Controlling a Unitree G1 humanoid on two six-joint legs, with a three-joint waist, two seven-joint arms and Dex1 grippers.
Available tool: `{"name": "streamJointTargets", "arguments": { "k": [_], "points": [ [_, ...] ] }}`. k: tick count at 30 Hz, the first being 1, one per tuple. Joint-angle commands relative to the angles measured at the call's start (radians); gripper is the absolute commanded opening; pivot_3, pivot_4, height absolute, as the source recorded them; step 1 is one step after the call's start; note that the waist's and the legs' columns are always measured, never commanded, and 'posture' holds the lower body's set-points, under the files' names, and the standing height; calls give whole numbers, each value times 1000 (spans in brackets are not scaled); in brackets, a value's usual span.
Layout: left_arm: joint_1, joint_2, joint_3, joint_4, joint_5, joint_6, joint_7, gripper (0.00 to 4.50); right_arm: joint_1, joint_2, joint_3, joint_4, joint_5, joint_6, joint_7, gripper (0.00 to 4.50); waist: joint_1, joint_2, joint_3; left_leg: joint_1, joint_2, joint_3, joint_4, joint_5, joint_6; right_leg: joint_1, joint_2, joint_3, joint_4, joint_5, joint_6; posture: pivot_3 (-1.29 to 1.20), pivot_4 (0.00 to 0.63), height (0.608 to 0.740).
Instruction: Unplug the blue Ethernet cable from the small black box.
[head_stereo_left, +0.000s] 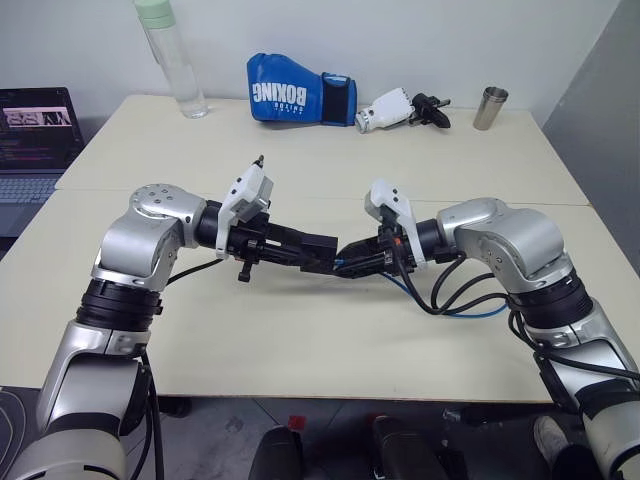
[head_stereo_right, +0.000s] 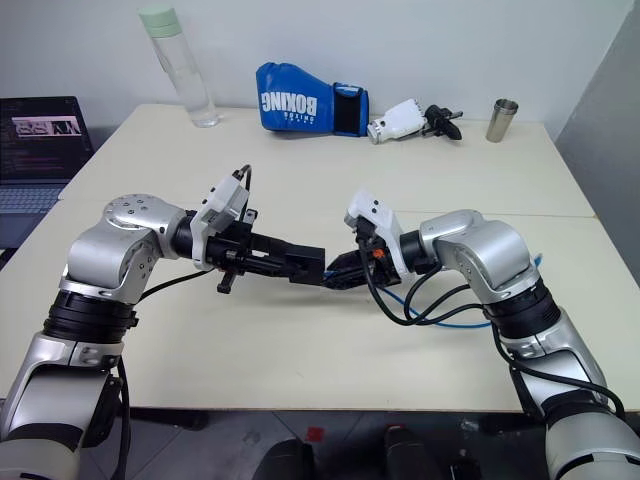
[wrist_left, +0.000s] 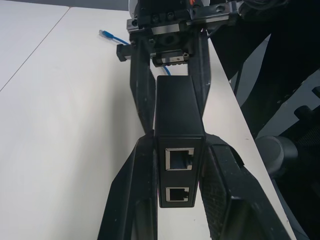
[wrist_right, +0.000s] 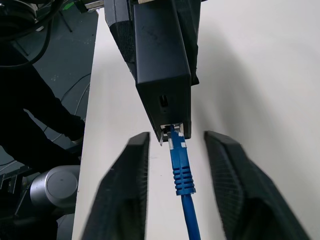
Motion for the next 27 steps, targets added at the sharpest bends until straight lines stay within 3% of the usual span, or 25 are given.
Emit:
{"name": "streamJointTargets", "arguments": {
  "k": [1,5,18,27],
  "points": [
    [-9,18,22,-28,-8,-11,-10,776,-34,-14,-15,-5,-5,-20,20,750,0,0,0,0,0,0,0,0,0,0,0,0,0,0,0,0,150,740],
    [-8,21,20,-33,-10,-10,-13,776,-37,-16,-10,-4,-9,-24,33,27,0,0,0,0,0,0,0,0,0,0,0,0,0,0,0,0,150,740],
    [-4,33,14,-59,-9,0,-27,776,-39,-34,6,-9,-12,-33,69,26,0,0,0,0,0,0,0,0,0,0,0,0,0,0,0,0,150,740],
    [16,64,31,-37,7,-15,-6,776,69,-180,-20,-59,-4,-9,81,25,1,0,0,0,0,0,0,0,0,0,0,0,-1,0,0,0,150,740]
  ]
}}
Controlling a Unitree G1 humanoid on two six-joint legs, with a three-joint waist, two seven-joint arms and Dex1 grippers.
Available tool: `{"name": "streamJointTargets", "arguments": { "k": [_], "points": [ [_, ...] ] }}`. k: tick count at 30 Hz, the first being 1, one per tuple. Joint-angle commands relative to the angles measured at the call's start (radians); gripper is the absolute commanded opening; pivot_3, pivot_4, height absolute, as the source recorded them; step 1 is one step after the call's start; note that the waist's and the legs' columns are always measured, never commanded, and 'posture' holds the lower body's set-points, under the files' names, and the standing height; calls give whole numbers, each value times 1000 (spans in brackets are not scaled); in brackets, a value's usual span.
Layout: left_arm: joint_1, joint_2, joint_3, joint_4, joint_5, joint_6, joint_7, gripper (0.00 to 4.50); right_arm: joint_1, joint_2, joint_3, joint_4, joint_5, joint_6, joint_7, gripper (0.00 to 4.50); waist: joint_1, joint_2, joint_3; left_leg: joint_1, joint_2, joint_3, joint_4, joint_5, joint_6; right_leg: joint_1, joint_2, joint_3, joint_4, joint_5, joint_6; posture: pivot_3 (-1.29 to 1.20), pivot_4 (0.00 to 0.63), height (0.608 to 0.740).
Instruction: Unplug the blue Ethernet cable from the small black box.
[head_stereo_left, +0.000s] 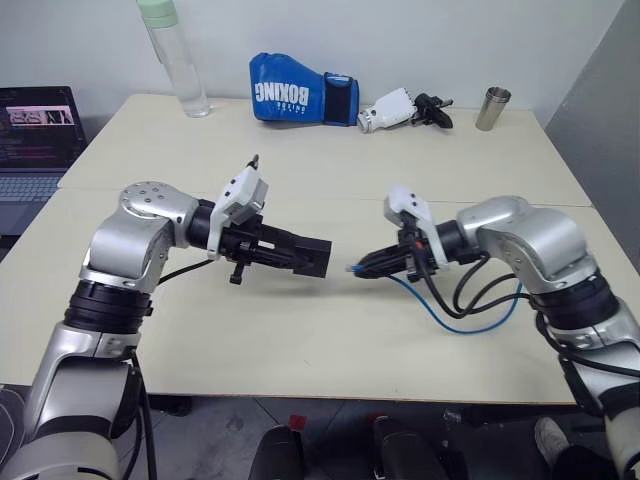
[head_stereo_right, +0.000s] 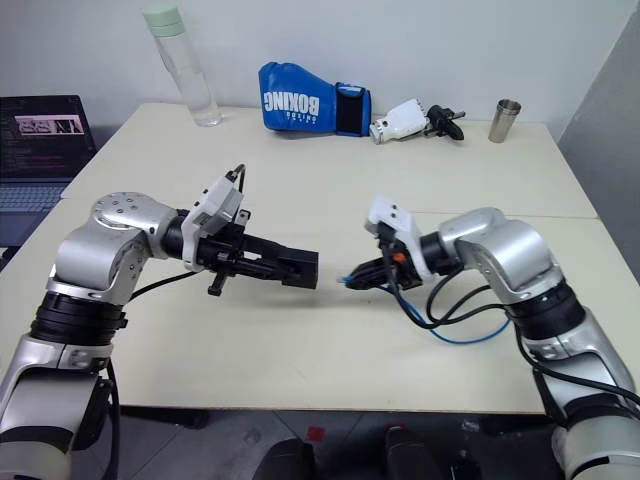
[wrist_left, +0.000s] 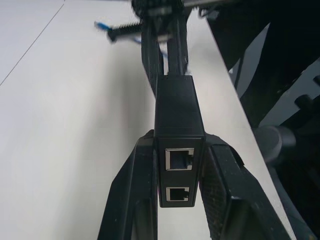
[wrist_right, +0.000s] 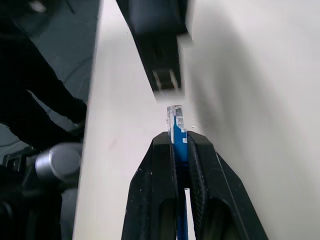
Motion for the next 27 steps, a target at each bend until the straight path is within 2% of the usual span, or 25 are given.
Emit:
{"name": "streamJointTargets", "arguments": {
  "k": [1,3,7,11,12,13,22,26,27],
  "points": [
    [0,12,29,-10,-3,-11,13,776,37,-41,-40,-42,-1,-4,-4,25,0,0,0,0,0,0,0,0,0,0,0,0,0,0,0,0,150,740],
    [4,13,31,-11,-5,-8,19,776,62,-62,-46,-36,-11,-17,-12,25,0,0,0,0,0,0,0,0,0,0,0,0,0,0,0,0,150,740],
    [17,12,39,-18,-12,-2,37,776,140,-107,-25,60,-140,-151,-85,25,0,0,0,0,0,0,0,0,0,0,0,0,0,0,0,0,150,740],
    [24,7,44,-21,-12,-1,56,776,178,-91,-21,140,-245,-253,-167,25,0,0,0,0,0,1,0,0,0,0,0,1,0,0,0,0,150,740],
    [25,6,45,-21,-12,-1,58,776,181,-83,-27,155,-257,-262,-180,732,-2,0,0,0,0,1,0,0,0,0,0,1,0,0,0,0,150,740],
    [25,6,46,-21,-13,0,61,776,184,-78,-32,164,-264,-270,-183,813,-4,0,0,0,0,1,0,0,0,0,0,1,0,0,0,0,150,740],
    [38,2,67,-16,-17,0,105,776,185,-90,-62,99,-229,-266,-93,3078,-4,0,0,0,0,1,0,0,0,0,1,1,0,0,0,0,150,740],
    [44,-32,141,45,18,-40,277,776,130,-64,-104,-39,-144,-228,-56,4132,-3,0,0,0,0,0,0,0,0,0,1,1,0,0,0,0,150,740],
    [45,-46,158,73,41,-64,340,776,110,-44,-111,-68,-128,-218,-63,4160,-5,0,0,0,0,0,0,0,0,0,1,1,0,0,0,0,150,740]
  ]
}}
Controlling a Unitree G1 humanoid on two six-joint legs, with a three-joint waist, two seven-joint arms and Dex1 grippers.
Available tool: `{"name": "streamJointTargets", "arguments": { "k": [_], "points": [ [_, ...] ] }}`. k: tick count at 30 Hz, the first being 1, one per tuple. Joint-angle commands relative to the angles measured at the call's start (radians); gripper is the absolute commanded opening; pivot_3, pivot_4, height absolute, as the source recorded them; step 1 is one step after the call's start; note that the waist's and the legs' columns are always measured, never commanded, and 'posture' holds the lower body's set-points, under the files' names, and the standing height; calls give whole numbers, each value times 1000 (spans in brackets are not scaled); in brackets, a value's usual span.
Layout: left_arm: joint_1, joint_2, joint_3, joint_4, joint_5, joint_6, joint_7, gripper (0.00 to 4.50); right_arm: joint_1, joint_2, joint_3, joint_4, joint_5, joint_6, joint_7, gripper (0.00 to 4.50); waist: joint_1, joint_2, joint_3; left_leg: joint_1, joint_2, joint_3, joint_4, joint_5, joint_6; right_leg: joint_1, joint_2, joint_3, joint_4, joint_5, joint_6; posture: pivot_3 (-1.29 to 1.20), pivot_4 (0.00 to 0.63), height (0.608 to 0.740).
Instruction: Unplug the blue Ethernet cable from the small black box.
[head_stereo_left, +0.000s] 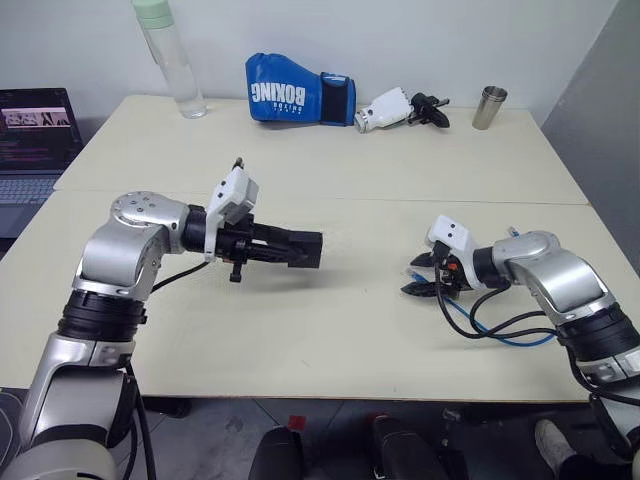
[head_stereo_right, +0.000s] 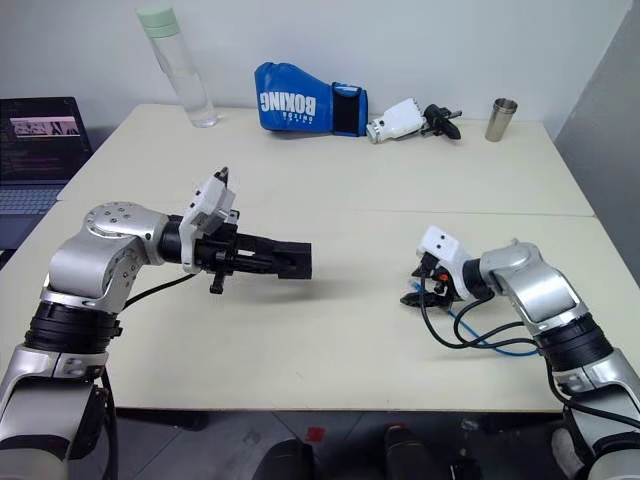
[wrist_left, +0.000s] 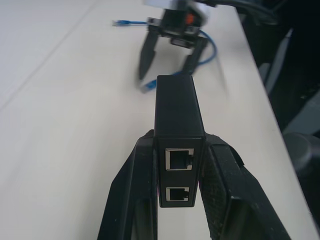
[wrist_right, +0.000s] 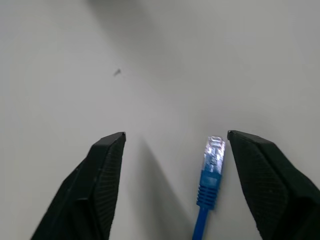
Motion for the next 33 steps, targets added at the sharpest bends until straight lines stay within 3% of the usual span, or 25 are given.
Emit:
{"name": "streamJointTargets", "arguments": {
  "k": [1,11,19,21,28,33],
  "points": [
    [1,-41,100,75,56,-76,216,776,-96,52,-70,-156,80,34,3,4165,-4,0,0,0,0,-1,0,0,0,0,0,0,0,0,0,0,150,740],
    [47,-240,195,314,207,-317,727,776,-255,323,-10,-94,33,66,-169,4165,7,0,0,-2,0,-9,1,0,0,0,-5,-3,1,0,0,0,150,740],
    [37,-291,213,485,227,-415,830,776,-235,339,1,-96,13,67,-187,4165,8,-1,0,-4,-1,-9,1,0,-1,0,-5,-6,0,0,0,0,150,740],
    [30,-288,209,516,231,-434,826,1481,-230,332,-3,-103,15,74,-187,4165,7,-1,0,-4,-1,-10,1,0,-1,0,-5,-7,0,0,0,0,150,740],
    [24,-287,204,560,241,-483,818,2824,-212,311,-6,-133,19,97,-192,4165,6,-1,0,-4,-1,-11,1,0,-1,0,-4,-8,0,0,0,0,150,740],
    [63,-269,198,469,241,-473,801,3868,-198,299,-25,-159,32,124,-197,4165,6,-1,0,-4,-1,-11,1,0,-1,0,-4,-8,0,0,0,0,150,740]
  ]
}}
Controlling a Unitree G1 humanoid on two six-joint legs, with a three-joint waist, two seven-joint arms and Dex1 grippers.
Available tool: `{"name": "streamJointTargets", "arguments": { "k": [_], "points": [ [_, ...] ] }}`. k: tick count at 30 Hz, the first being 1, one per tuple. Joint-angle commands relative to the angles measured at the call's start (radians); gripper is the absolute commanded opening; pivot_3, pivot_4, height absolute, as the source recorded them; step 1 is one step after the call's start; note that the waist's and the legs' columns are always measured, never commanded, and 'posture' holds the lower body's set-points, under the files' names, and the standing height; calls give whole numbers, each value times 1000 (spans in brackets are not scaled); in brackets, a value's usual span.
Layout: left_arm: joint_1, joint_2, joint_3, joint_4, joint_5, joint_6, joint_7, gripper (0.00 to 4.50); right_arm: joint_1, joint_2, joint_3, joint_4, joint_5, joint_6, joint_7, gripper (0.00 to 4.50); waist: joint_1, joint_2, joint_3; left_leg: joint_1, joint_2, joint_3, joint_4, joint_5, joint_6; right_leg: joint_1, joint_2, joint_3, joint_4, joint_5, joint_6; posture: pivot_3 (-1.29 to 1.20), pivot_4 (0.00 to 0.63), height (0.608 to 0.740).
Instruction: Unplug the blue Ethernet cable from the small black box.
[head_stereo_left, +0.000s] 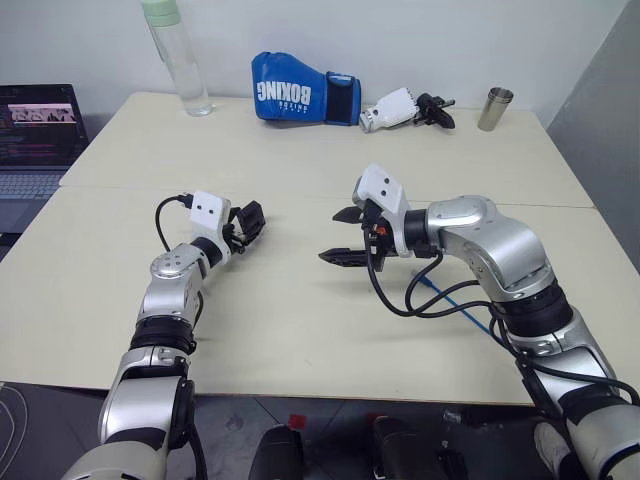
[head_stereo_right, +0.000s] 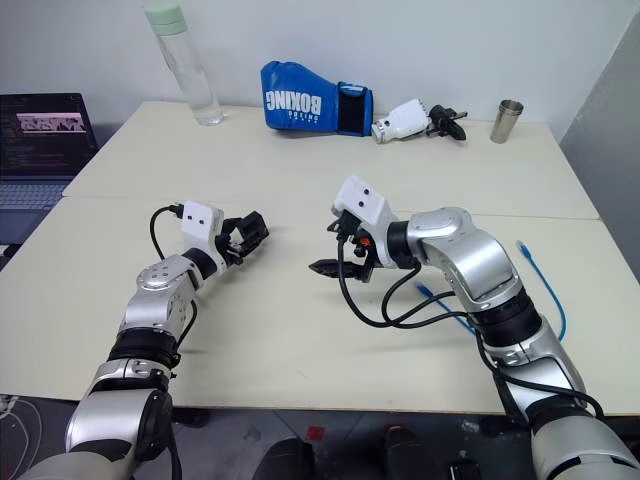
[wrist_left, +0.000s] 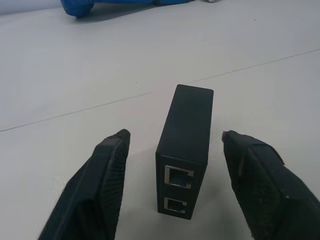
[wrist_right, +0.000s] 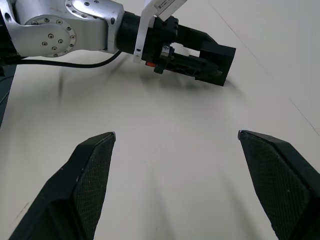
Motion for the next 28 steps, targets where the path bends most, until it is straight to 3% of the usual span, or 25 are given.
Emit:
{"name": "streamJointTargets", "arguments": {
  "k": [1,7,12,17,19,22,28],
  "points": [
    [28,30,13,-136,-4,-2,-11,3868,9,-22,-46,-60,25,26,-8,4165,-1,0,0,0,0,0,0,0,0,0,0,0,0,0,0,0,150,740],
    [112,71,46,-347,-26,90,13,3868,40,-58,-101,-99,62,74,-18,4165,-1,0,0,0,1,-1,0,0,0,0,-1,0,0,0,0,0,150,740],
    [181,166,77,-540,-49,264,-9,3868,130,-118,-199,-191,109,97,-30,4165,-2,0,0,0,1,-2,0,0,0,0,0,1,0,0,0,0,150,740],
    [301,295,80,-786,-130,407,-157,3868,332,-182,-287,-266,81,-80,-39,4165,-2,0,0,-2,0,-3,0,0,0,1,-1,1,-3,0,0,0,150,740],
    [345,348,107,-856,-235,464,-278,3868,405,-211,-317,-287,74,-150,-23,4165,-2,0,0,-2,0,-2,-1,0,0,1,-1,1,-2,0,0,0,150,740],
    [393,426,137,-902,-309,504,-402,3868,478,-285,-373,-303,126,-161,43,4165,-3,0,0,-1,0,-2,0,1,-1,1,0,1,-1,0,1,0,150,740],
    [391,483,169,-897,-355,565,-429,3868,495,-374,-446,-287,203,-121,82,4165,-3,0,0,6,0,-1,-1,0,-1,6,1,1,-1,-1,1,0,150,740]
  ]
}}
